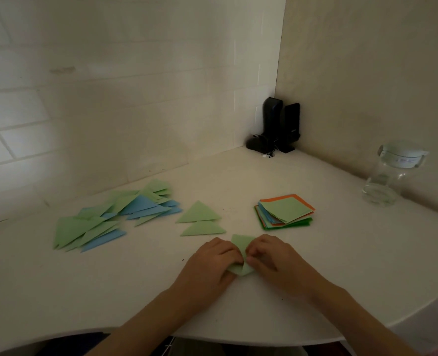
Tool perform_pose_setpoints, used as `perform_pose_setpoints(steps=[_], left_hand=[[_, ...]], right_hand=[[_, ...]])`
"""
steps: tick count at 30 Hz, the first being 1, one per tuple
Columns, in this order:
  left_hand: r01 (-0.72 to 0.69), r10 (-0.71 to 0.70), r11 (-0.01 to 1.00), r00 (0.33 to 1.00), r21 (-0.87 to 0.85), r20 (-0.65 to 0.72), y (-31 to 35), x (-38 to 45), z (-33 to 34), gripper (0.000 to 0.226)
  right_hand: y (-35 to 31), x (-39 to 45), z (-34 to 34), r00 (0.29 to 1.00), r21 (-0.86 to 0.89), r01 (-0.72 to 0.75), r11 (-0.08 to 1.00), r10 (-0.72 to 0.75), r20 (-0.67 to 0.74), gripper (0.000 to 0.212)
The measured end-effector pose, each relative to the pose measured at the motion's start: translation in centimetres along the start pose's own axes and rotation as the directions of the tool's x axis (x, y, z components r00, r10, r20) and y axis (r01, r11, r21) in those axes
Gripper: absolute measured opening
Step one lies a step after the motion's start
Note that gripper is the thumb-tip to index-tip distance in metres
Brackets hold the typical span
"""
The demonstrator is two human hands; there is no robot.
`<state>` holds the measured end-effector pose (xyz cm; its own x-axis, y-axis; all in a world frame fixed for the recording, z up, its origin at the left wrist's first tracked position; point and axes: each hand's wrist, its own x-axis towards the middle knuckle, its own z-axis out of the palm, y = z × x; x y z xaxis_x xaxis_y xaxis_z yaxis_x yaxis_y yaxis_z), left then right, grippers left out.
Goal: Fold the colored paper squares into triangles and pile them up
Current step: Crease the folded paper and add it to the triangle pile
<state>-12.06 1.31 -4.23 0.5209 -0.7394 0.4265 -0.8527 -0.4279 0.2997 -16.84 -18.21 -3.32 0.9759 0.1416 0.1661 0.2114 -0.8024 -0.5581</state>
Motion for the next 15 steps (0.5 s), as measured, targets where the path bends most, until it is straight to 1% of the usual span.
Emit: perform_pose_setpoints(steps=[3, 6, 8, 10, 12, 15], left_hand=[[0.039, -0.039, 0.999, 0.999, -0.019, -0.036, 0.1, 0.1, 0.2, 0.015], [0.104, -0.108, 0.993, 0.992, -0.062, -0.063, -0.1, 0.3, 0.4, 0.019], [0.193, -0.201, 0.977, 0.976, -0.086, -0.083, -0.4, 0.7, 0.5, 0.032], [0.286, -0.299, 0.950, 0.948, -0.124, -0.105, -0.6, 1.0, 0.6, 0.041], [0.358, -0.377, 0.922, 0.918, -0.150, -0.121, -0.7, 1.1, 0.6, 0.038], [0.416, -0.429, 0.903, 0.888, -0.108, -0.163, -0.8, 0.9, 0.9, 0.040]], right_hand=[[0.1, -1.4, 0.0, 0.992, 0.066, 0.045, 0.997, -0.037, -0.123, 0.034], [0.7, -2.4, -0.2, 0.988, 0.031, 0.075, 0.997, -0.070, -0.141, 0.030], [0.8, -2.7, 0.0, 0.986, 0.015, 0.055, 0.998, -0.052, -0.160, 0.033], [0.5, -2.6, 0.3, 0.977, 0.014, 0.019, 1.000, -0.015, -0.212, 0.039], [0.3, -2.2, 0.7, 0.963, 0.008, -0.031, 0.999, 0.032, -0.267, 0.040], [0.1, -1.5, 1.2, 0.939, -0.010, -0.094, 0.996, 0.085, -0.334, 0.032]])
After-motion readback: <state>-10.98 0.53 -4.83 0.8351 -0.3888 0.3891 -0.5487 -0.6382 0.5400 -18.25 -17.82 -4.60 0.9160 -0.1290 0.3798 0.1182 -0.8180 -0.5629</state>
